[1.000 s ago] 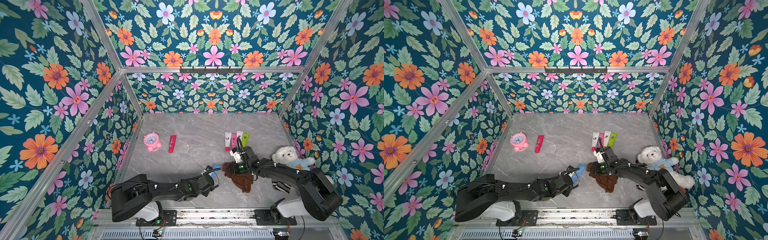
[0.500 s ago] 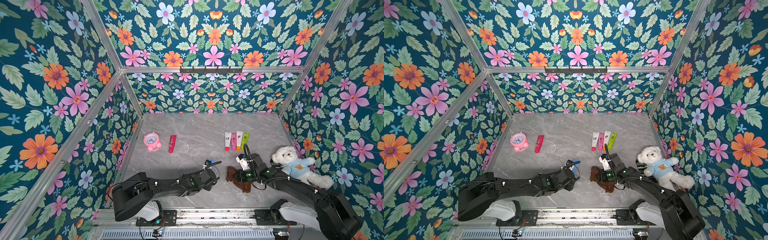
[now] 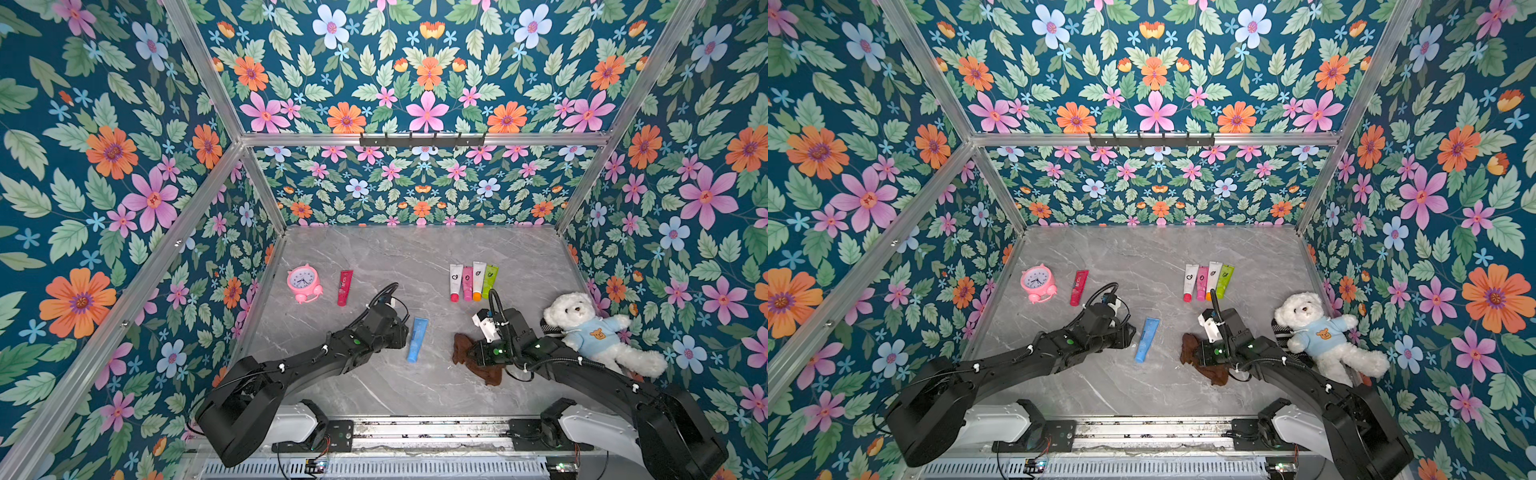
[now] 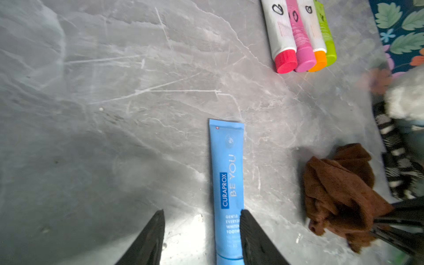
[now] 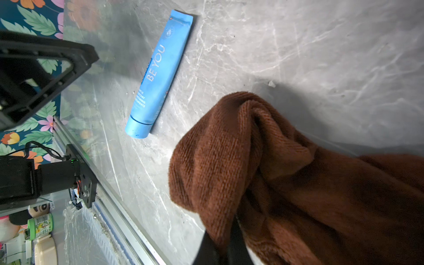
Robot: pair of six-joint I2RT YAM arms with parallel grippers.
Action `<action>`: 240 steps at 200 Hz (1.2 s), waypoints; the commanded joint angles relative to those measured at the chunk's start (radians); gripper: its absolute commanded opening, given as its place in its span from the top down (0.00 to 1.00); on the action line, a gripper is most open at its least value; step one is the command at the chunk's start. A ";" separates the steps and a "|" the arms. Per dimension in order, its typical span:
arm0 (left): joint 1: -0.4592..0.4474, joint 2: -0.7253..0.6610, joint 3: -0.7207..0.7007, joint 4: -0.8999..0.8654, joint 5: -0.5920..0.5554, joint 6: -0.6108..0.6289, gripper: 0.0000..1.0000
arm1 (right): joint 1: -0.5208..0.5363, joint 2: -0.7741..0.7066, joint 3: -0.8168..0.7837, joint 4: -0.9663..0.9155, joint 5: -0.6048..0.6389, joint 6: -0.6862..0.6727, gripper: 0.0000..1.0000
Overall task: Wipe the surface of the toothpaste tube
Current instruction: Adjust the toothpaste at the center of the board.
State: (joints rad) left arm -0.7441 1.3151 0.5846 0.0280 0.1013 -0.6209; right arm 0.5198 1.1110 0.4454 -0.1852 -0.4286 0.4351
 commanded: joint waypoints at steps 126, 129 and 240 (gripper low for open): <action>0.069 0.190 0.034 0.073 0.350 0.058 0.59 | 0.000 -0.016 -0.011 0.033 -0.032 -0.018 1.00; 0.069 0.192 0.032 0.075 0.351 0.058 0.60 | 0.000 -0.016 -0.011 0.033 -0.032 -0.017 1.00; 0.065 0.246 0.003 0.151 0.355 0.020 0.76 | 0.000 -0.014 -0.011 0.036 -0.035 -0.018 1.00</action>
State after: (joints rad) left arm -0.6762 1.5513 0.5858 0.1776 0.4660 -0.5957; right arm 0.5198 1.0985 0.4335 -0.1585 -0.4534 0.4240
